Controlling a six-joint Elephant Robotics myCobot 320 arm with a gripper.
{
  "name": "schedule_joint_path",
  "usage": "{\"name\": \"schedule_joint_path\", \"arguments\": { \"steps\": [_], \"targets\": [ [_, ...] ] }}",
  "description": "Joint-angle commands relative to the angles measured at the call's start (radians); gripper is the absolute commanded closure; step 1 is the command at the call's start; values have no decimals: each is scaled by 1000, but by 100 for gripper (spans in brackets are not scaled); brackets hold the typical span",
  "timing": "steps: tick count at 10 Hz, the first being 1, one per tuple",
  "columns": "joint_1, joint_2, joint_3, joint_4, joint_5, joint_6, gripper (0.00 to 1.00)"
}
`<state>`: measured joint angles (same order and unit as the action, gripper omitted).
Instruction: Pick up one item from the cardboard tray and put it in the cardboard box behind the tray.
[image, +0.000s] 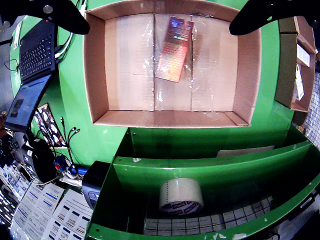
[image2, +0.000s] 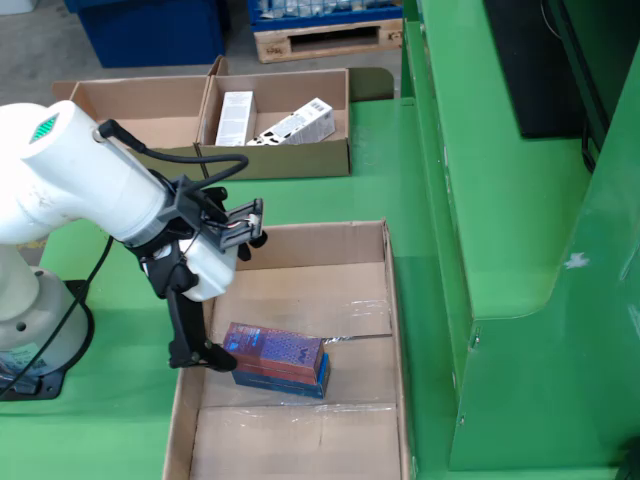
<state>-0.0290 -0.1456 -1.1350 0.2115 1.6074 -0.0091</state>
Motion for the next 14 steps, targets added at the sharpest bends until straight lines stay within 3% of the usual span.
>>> {"name": "schedule_joint_path", "arguments": {
  "steps": [1,3,9,14],
  "targets": [
    [-5,-104,190,19,-29,12,0],
    [3,-165,297,-35,-32,13,0],
    [20,-154,120,62,-36,28,0],
    [16,-225,11,182,-27,17,0]
  ]
}}
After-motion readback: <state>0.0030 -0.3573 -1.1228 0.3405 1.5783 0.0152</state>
